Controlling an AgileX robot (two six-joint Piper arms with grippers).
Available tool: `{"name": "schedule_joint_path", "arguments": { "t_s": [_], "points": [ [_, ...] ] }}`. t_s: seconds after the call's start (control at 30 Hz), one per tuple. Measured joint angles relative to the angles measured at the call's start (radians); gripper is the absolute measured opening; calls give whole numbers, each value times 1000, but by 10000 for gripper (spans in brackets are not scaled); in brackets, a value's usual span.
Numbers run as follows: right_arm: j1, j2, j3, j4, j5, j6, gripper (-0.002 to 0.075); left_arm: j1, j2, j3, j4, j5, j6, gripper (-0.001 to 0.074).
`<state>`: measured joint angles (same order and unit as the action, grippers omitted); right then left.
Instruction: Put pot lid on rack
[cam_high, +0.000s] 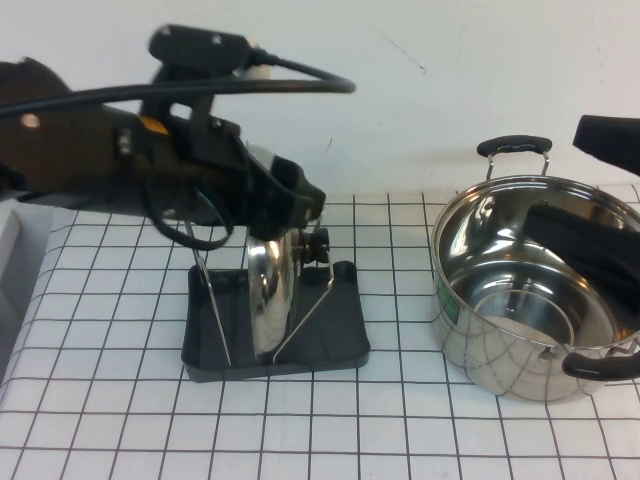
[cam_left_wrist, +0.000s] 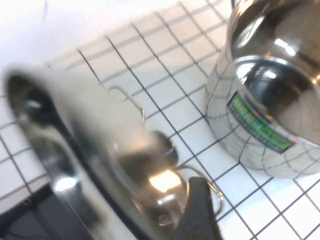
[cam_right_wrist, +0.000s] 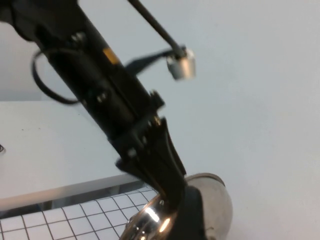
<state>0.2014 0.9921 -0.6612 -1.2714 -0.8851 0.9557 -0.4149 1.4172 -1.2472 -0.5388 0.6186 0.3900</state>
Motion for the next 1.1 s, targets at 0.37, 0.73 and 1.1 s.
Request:
{"name": "schedule_joint_path", "arguments": {
  "t_s": [0.37,0.73,1.1],
  "points": [
    [0,-84,0,-10,8,10,545,0,-212,0,102,120,-37,173],
    [0,-342,0,-226,202,342,61,0,-596,237,275,127,-164,3],
    [0,-577,0,-486,299,637,0,0,-1139,724,739,-30,-801,0]
  ]
}}
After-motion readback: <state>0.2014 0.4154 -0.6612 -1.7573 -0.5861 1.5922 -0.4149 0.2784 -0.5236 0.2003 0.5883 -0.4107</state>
